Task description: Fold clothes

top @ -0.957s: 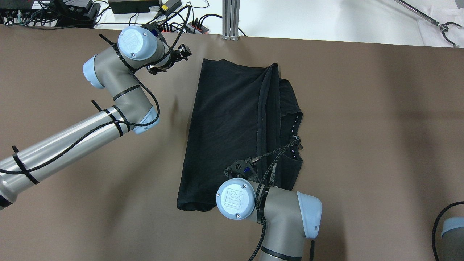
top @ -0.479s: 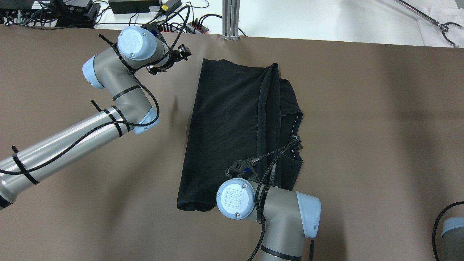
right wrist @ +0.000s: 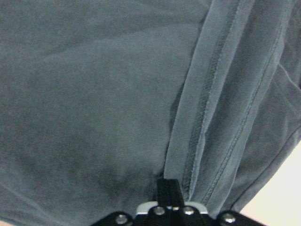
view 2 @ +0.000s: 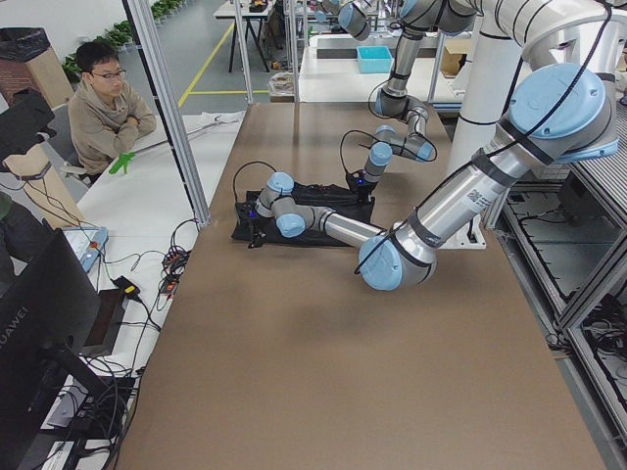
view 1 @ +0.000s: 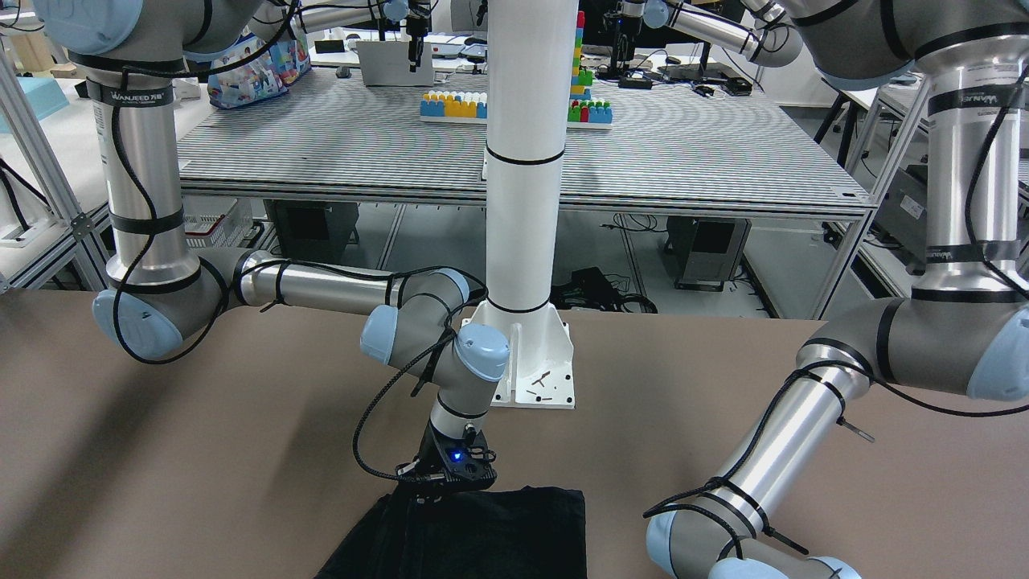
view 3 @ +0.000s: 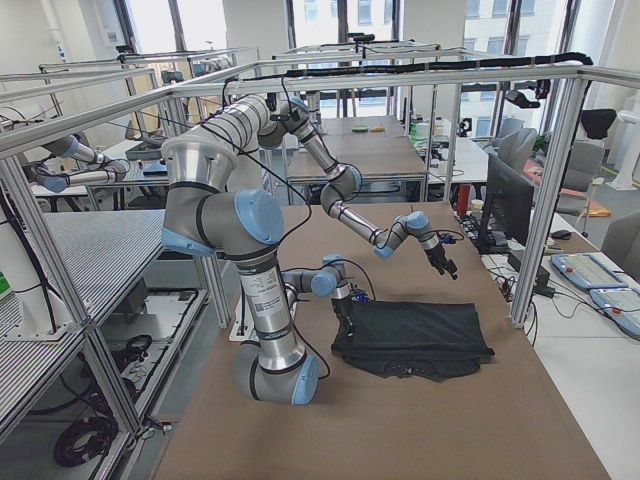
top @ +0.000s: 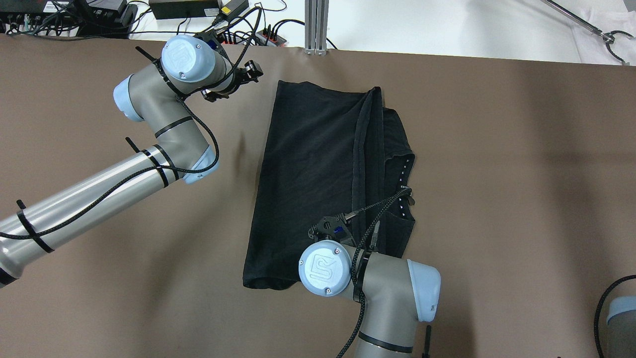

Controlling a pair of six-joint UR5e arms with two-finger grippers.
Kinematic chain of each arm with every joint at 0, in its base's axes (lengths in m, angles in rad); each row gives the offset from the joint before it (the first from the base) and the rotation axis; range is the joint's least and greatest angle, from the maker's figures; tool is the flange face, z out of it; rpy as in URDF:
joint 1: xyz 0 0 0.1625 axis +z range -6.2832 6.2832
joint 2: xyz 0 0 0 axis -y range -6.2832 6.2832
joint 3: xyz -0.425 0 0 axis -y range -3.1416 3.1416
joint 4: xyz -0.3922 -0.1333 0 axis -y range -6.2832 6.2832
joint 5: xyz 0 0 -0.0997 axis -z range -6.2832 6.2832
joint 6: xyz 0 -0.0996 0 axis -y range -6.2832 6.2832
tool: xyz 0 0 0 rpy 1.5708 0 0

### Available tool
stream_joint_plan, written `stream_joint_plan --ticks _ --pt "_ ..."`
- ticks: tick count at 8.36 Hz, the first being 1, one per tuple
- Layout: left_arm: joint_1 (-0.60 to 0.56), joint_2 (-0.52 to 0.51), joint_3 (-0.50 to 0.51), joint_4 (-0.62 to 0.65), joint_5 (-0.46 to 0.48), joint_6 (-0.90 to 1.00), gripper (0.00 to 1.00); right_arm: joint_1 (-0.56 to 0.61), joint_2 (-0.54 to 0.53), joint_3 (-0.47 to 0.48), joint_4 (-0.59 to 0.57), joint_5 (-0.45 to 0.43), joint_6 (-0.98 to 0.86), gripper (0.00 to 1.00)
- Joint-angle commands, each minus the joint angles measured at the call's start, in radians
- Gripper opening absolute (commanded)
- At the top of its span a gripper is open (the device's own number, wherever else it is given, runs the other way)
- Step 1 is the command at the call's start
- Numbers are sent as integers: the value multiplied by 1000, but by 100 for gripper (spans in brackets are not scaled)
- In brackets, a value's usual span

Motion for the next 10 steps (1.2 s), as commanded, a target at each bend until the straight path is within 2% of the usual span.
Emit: stream_joint_plan --ticks 1,3,4,5,6,7,9,10 --pt "0 0 -1 0 1 0 93 34 -2 5 6 10 -84 0" --pt "0 0 -1 0 1 1 93 41 -14 40 4 27 -84 0" --pt "0 0 -1 2 1 0 93 39 -105 144 3 26 -70 0" --pt "0 1 -1 2 4 0 93 30 -244 263 0 30 -46 0" --pt "0 0 -3 0 6 -14 94 -29 -381 321 9 29 117 0" --pt "2 -5 -4 2 6 -31 94 -100 -390 318 42 29 215 0" --pt "15 -9 -3 6 7 -33 94 -94 -366 306 47 32 214 0" --pt "15 -11 -3 6 7 -33 94 -65 -366 306 50 35 209 5"
